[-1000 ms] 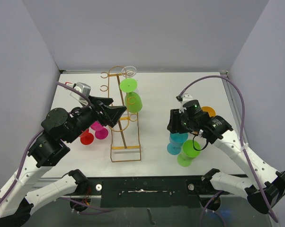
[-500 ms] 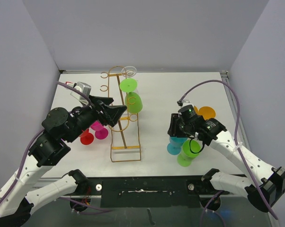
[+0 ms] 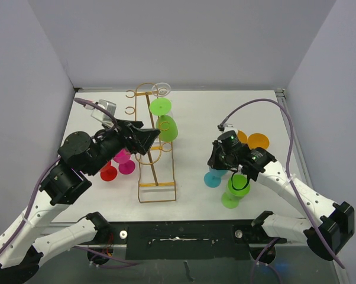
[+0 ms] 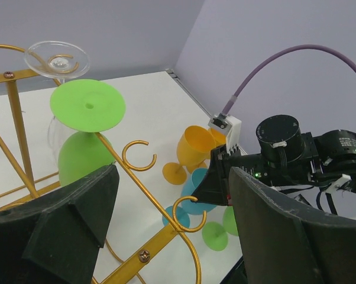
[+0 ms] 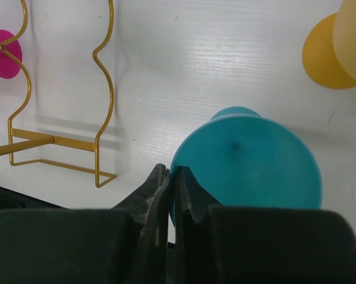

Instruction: Place the wine glass upside down on the wine glass rack

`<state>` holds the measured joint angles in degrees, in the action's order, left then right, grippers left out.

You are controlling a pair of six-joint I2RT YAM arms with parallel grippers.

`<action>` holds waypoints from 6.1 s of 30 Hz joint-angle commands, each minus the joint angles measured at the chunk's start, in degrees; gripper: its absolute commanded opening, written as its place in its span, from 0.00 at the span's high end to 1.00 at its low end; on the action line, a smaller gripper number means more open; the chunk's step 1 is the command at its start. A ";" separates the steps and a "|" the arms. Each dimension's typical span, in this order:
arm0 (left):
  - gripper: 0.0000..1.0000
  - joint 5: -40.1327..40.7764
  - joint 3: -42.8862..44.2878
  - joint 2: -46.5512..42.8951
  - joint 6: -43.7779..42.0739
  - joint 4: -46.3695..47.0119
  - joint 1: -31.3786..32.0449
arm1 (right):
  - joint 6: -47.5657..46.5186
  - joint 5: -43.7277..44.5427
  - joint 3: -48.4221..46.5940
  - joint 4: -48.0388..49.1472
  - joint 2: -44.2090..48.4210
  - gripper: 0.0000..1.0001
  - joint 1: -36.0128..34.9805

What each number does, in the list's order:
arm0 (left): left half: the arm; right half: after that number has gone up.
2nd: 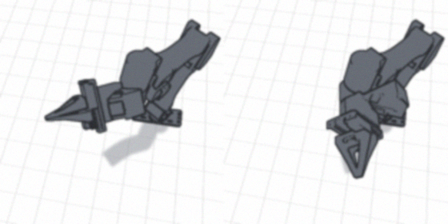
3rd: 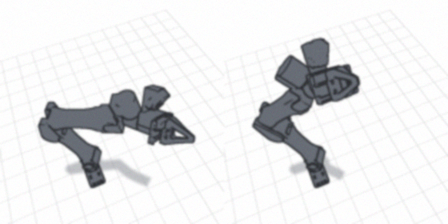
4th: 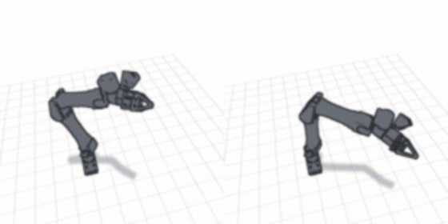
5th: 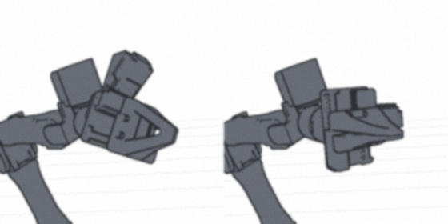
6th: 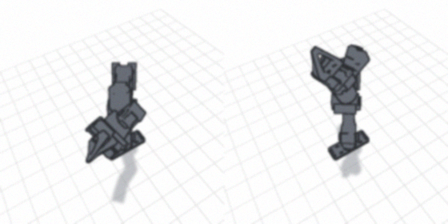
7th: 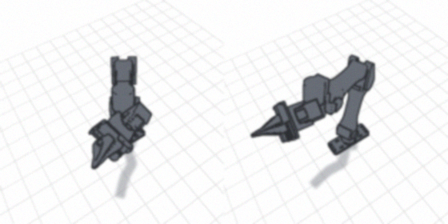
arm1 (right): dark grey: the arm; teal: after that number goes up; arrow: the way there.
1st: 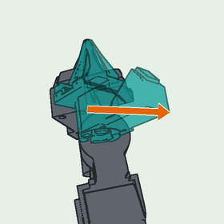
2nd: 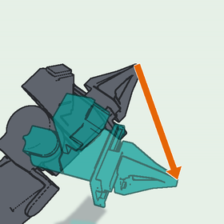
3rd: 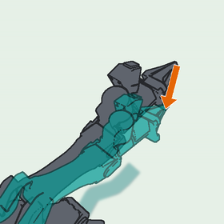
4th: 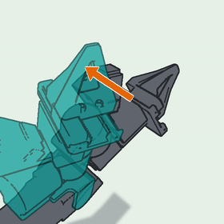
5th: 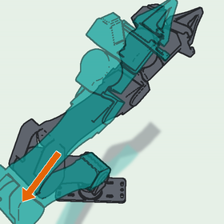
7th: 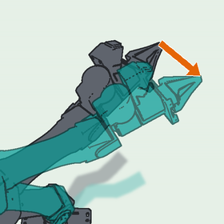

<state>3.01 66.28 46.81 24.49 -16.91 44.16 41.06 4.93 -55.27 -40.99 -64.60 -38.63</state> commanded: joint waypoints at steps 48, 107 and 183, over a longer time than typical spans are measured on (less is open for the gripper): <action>0.35 12.50 0.72 11.43 39.97 42.95 -0.22 | -3.86 -13.82 -10.72 78.88 8.14 1.00 -2.18; 1.00 -14.34 23.10 22.27 4.96 27.54 -1.27 | -13.32 3.64 -21.35 46.12 12.60 0.35 -17.21; 0.42 10.08 0.02 2.06 -1.91 18.20 -0.92 | 21.67 28.78 -23.62 18.34 8.28 1.00 -16.70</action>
<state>-0.60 67.61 52.53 21.45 4.62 43.18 59.66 34.13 -79.92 -24.29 -55.72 -55.55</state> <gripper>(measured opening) 0.575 0.039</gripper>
